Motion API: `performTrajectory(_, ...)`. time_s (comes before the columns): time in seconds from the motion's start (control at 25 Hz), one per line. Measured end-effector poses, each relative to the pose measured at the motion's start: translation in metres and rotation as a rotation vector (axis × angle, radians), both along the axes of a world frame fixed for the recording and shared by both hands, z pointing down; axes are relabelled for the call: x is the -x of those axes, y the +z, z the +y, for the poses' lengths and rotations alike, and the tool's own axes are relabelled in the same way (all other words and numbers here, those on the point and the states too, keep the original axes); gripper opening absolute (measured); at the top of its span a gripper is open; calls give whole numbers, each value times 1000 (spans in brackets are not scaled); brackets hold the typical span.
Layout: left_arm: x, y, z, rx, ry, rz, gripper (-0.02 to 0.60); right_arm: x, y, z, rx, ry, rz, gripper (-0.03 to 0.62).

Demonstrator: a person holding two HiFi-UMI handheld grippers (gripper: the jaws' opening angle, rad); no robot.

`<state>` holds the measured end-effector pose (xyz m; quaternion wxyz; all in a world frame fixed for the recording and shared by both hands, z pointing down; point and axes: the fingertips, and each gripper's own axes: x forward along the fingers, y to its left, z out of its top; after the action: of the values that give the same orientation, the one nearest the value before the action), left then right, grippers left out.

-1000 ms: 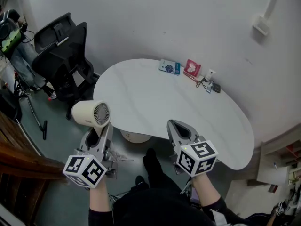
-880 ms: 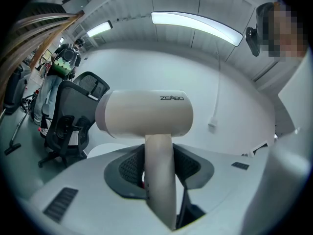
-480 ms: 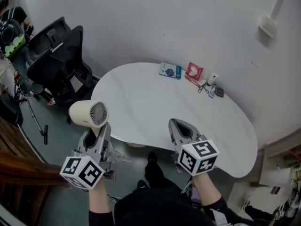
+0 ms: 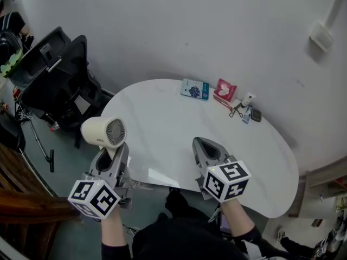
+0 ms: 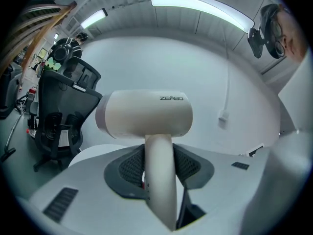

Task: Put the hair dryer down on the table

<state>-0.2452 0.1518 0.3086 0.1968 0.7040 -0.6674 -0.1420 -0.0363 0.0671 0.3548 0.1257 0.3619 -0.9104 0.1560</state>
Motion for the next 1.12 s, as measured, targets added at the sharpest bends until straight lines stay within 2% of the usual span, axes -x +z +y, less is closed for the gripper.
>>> performTrajectory(0.4, -18, 14, -63, 64, 74, -35, 164, -5, 8, -46, 31, 12, 13, 0)
performTrajectory(1.12, -70, 65, -153, 253, 210, -77, 164, -49, 22, -101, 79, 115, 23, 0)
